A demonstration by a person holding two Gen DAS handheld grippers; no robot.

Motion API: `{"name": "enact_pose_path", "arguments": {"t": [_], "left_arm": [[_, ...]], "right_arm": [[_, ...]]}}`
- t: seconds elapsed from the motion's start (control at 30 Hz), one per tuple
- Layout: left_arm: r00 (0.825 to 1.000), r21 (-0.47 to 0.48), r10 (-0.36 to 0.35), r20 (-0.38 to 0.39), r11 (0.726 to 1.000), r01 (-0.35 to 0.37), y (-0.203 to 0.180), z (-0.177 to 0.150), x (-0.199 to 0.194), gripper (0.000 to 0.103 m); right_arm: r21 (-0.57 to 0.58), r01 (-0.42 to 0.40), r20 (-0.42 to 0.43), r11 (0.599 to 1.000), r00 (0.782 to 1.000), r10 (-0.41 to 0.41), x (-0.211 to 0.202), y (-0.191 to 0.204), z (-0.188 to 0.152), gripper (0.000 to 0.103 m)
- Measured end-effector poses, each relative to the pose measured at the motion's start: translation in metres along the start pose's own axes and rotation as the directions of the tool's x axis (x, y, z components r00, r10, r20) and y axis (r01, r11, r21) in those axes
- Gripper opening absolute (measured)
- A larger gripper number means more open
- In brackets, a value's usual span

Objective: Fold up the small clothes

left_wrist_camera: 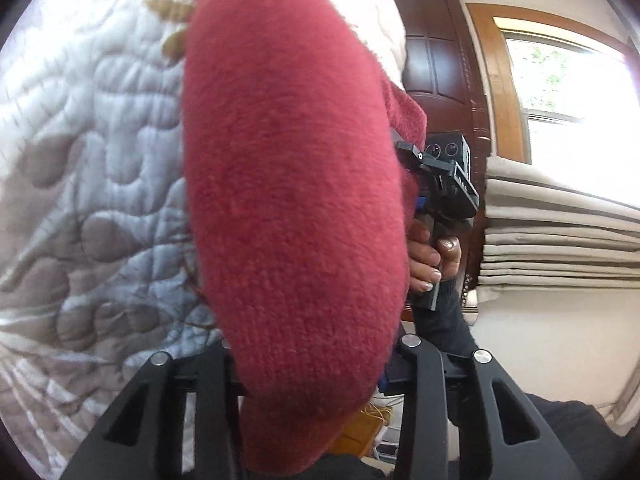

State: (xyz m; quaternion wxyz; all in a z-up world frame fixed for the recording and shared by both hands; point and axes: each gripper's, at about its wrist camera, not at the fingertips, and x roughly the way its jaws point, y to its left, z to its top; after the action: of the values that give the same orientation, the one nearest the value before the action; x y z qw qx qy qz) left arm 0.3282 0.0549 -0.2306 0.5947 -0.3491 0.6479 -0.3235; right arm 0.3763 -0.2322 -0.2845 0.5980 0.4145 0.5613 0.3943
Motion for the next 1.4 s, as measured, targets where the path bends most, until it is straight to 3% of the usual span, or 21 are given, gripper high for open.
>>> {"name": "enact_pose_path", "arguments": {"t": [0.27,0.4,0.53,0.63,0.7,0.77,0.83,0.9,0.93,1.03,1.07,1.1,1.13,1.2,1.23,1.33,1.37,1.4], "left_arm": [[0.997,0.064,-0.003,0.072,0.998,-0.002,-0.013,-0.022,-0.064,0.038],[0.992,0.062,-0.002,0.130,0.998,-0.006,0.013,-0.053,-0.102,0.038],[0.985,0.037,0.021,0.173,0.999,-0.028,0.061,-0.083,-0.114,0.039],[0.988,-0.075,0.060,0.144,0.996,-0.050,0.113,-0.093,-0.102,0.047],[0.989,-0.115,0.005,0.150,0.993,0.012,0.129,-0.093,-0.097,0.058],[0.989,-0.115,0.004,0.147,0.993,0.013,0.121,-0.088,-0.095,0.062],[0.987,-0.082,0.060,0.147,0.995,-0.048,0.105,-0.089,-0.100,0.072],[0.969,-0.044,0.173,0.175,0.985,-0.168,0.088,-0.099,-0.117,0.077],[0.956,-0.040,0.219,0.195,0.976,-0.215,0.086,-0.105,-0.129,0.077],[0.852,0.012,0.416,0.318,0.897,-0.442,0.050,-0.132,-0.165,0.076],[0.831,0.047,0.434,0.347,0.877,-0.478,0.036,-0.139,-0.167,0.075],[0.829,0.088,0.418,0.372,0.873,-0.480,0.020,-0.145,-0.168,0.075],[0.846,0.143,0.359,0.395,0.885,-0.443,0.002,-0.150,-0.165,0.075],[0.886,0.241,0.252,0.388,0.901,-0.361,-0.017,-0.152,-0.155,0.075],[0.904,0.278,0.213,0.372,0.903,-0.327,-0.019,-0.153,-0.151,0.075],[0.940,0.348,0.156,0.302,0.900,-0.261,-0.021,-0.146,-0.117,0.075],[0.944,0.353,0.161,0.288,0.898,-0.261,-0.019,-0.145,-0.108,0.075],[0.951,0.343,0.171,0.259,0.904,-0.256,-0.012,-0.139,-0.097,0.074]], "right_arm": [[-0.120,-0.031,-0.016,0.992,0.999,0.029,0.048,0.090,-0.019,0.034],[-0.166,-0.030,-0.075,0.986,0.997,0.017,0.095,0.117,-0.032,0.034],[-0.160,0.023,-0.160,0.987,0.986,-0.049,0.149,0.114,-0.055,0.036],[-0.154,0.113,-0.156,0.982,0.978,-0.137,0.170,0.105,-0.066,0.050],[-0.134,0.134,-0.128,0.982,0.980,-0.151,0.161,0.103,-0.070,0.059],[-0.160,0.181,-0.085,0.970,0.977,-0.196,0.142,0.106,-0.075,0.078],[-0.190,0.233,0.006,0.954,0.972,-0.236,0.108,0.120,-0.072,0.079],[-0.183,0.260,0.076,0.948,0.965,-0.250,0.080,0.127,-0.069,0.074],[-0.209,0.267,0.091,0.941,0.963,-0.253,0.071,0.135,-0.070,0.066],[-0.288,0.285,0.052,0.914,0.958,-0.283,0.084,0.158,-0.075,0.058],[-0.305,0.305,0.034,0.902,0.950,-0.310,0.096,0.160,-0.075,0.057],[-0.311,0.329,0.024,0.892,0.941,-0.338,0.102,0.155,-0.072,0.057],[-0.317,0.353,0.015,0.880,0.930,-0.368,0.113,0.156,-0.071,0.052],[-0.315,0.372,-0.014,0.873,0.918,-0.396,0.125,0.149,-0.069,0.019],[-0.317,0.378,-0.003,0.870,0.917,-0.400,0.129,0.151,-0.068,0.008],[-0.334,0.376,0.051,0.864,0.923,-0.382,0.128,0.161,-0.067,0.008],[-0.327,0.405,0.075,0.854,0.912,-0.404,0.125,0.154,-0.064,0.008],[-0.294,0.462,0.091,0.837,0.885,-0.456,0.127,0.141,-0.057,0.008]]}}
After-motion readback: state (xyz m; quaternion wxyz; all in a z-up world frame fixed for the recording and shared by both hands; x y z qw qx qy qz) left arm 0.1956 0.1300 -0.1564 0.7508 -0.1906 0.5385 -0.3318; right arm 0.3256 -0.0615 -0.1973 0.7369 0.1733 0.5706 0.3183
